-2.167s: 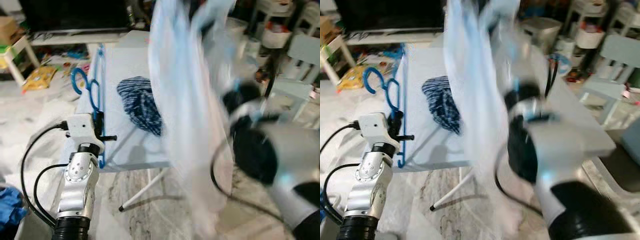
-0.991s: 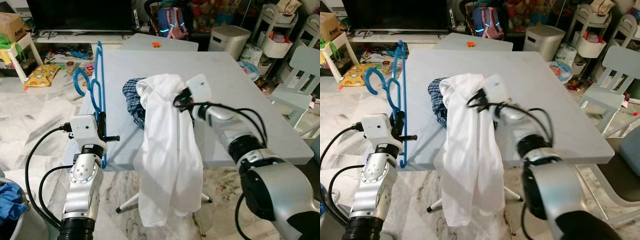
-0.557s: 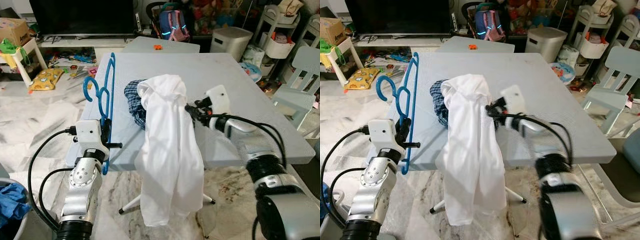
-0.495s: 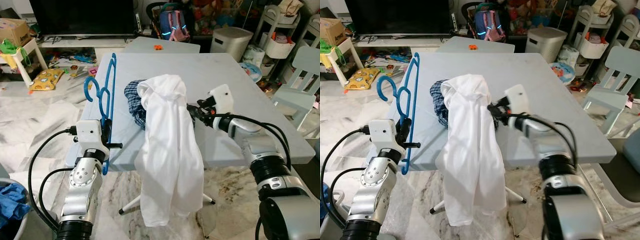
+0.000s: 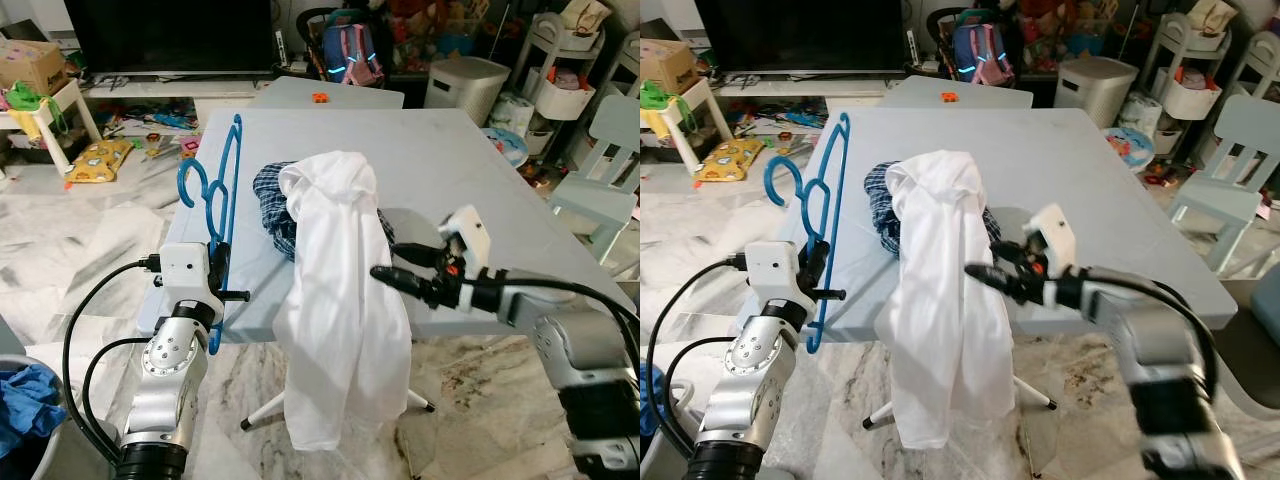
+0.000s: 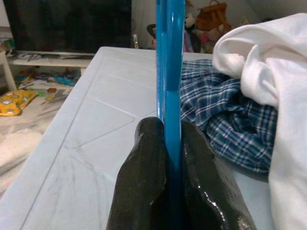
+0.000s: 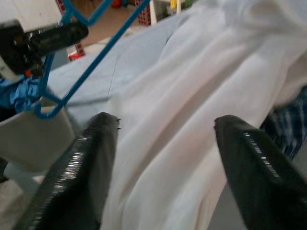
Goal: Hang hanger
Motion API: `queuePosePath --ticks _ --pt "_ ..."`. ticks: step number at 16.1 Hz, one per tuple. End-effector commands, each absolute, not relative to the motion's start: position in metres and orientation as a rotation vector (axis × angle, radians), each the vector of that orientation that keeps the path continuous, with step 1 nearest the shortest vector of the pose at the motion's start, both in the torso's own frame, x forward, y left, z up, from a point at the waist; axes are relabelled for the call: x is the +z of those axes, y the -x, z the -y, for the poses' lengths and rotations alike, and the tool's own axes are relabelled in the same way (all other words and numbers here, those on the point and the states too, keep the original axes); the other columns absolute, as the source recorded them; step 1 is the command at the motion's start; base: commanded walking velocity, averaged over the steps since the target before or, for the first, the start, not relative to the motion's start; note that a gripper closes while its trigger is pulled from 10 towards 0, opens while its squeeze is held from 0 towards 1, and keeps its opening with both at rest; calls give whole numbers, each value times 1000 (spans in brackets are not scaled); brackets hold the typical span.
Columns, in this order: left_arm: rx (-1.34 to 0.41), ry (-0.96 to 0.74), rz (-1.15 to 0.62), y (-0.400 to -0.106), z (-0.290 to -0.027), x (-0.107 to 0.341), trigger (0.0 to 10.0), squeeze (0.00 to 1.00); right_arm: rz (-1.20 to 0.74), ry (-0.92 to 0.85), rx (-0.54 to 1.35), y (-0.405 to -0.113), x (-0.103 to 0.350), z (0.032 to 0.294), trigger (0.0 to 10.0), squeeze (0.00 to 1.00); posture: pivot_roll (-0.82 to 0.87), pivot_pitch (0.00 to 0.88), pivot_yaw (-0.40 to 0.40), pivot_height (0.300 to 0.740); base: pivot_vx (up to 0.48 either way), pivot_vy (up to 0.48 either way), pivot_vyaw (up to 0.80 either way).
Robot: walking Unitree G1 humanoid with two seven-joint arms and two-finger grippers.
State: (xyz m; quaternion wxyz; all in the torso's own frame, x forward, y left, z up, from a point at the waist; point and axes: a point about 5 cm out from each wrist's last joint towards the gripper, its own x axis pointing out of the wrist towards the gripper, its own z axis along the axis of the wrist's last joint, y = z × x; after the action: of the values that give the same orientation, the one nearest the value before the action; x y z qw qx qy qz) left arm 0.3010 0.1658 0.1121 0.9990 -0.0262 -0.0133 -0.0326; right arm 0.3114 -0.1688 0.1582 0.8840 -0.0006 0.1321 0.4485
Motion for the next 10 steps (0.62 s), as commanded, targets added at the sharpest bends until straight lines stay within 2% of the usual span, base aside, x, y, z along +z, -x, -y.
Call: queuePosePath --ticks 1,4,10 --pt "-67 50 -19 -300 -166 104 10000 0 -311 35 926 -306 155 171 10000 1000 -137 0 -9 740 0 0 0" --pt "-84 55 -25 -302 -162 103 10000 0 -351 72 846 -303 144 169 10000 1000 -141 0 -4 740 0 0 0" --pt "-91 60 -28 -302 -159 103 10000 0 -374 85 754 -298 121 138 10000 1000 -138 0 -4 740 0 0 0"
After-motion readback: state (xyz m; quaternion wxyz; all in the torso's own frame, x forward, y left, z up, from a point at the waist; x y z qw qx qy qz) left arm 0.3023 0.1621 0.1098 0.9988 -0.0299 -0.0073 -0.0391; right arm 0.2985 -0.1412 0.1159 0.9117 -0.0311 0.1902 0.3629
